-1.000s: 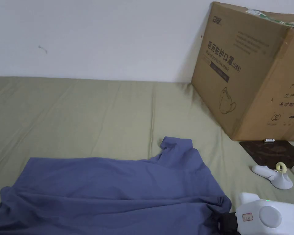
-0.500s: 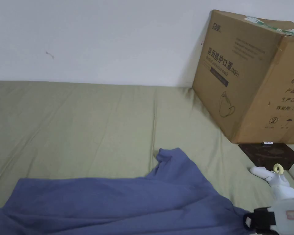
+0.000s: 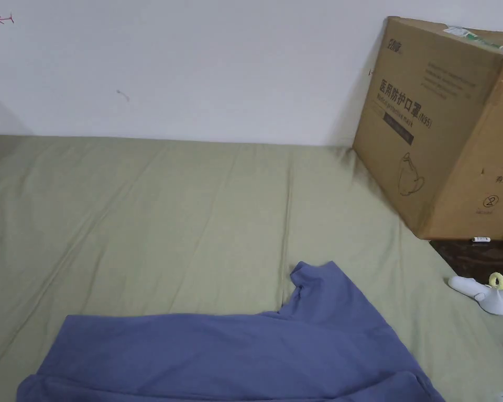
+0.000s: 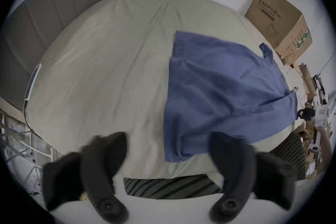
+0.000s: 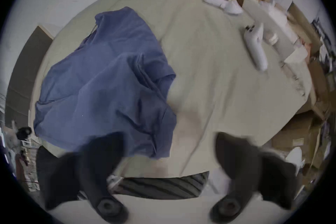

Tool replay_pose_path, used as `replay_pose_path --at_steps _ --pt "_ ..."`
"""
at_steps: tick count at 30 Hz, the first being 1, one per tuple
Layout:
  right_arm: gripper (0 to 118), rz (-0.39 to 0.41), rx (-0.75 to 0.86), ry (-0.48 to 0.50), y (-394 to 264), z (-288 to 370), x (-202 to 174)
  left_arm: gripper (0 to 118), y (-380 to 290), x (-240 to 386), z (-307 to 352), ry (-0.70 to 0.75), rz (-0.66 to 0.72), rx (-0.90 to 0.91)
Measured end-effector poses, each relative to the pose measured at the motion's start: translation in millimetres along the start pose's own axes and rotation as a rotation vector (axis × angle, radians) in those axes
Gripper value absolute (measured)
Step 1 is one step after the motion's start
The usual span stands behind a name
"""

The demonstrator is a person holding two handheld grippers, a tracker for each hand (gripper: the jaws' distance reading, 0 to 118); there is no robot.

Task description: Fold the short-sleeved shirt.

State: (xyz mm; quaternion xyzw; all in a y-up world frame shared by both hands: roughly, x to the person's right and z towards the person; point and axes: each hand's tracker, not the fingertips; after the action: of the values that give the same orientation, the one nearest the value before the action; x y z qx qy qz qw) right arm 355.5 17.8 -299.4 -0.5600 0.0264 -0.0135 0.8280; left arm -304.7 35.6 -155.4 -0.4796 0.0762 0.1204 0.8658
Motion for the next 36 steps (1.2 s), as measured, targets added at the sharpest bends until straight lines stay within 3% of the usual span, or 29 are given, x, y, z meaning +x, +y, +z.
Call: replay_pose_path --at_steps 7,9,10,11,12,14,15,17,20,26,27,28,31,36 --pt "118 0.030 0.320 0.120 26 83 -46 103 57 36 63 -0.164 0.027 0.333" --pt "107 0.043 0.449 0.207 29 105 -63 95 67 53 78 -0.196 -0.007 0.436" --pt "91 0.048 0.530 0.243 31 115 -74 73 71 61 85 -0.225 -0.027 0.487" --pt "83 0.041 0.612 0.260 32 123 -83 73 74 69 89 -0.235 -0.035 0.522" --pt "83 0.045 0.653 0.270 34 127 -91 65 79 76 90 -0.239 -0.042 0.544" --pt "18 0.043 0.718 0.306 43 131 -108 1 89 89 88 -0.215 -0.038 0.547" --pt "7 0.036 0.752 0.312 47 132 -114 0 92 91 88 -0.239 -0.037 0.573" --pt "7 0.031 0.784 0.349 60 129 -127 0 106 97 82 -0.254 -0.034 0.580" --pt "6 0.041 0.770 0.375 83 122 -140 0 143 91 60 -0.149 -0.057 0.499" --pt "6 0.119 0.652 0.374 123 85 -157 1 223 44 -83 -0.151 -0.100 -0.064" --pt "6 0.120 0.628 0.374 126 77 -158 2 224 37 -106 -0.140 -0.102 -0.095" --pt "6 0.124 0.606 0.376 129 70 -160 21 223 33 -126 -0.103 -0.098 -0.113" --pt "6 0.128 0.553 0.370 133 50 -161 110 214 24 -174 0.004 -0.121 -0.172" --pt "6 0.114 0.480 0.332 141 22 -150 111 194 30 -209 -0.046 -0.165 -0.211"
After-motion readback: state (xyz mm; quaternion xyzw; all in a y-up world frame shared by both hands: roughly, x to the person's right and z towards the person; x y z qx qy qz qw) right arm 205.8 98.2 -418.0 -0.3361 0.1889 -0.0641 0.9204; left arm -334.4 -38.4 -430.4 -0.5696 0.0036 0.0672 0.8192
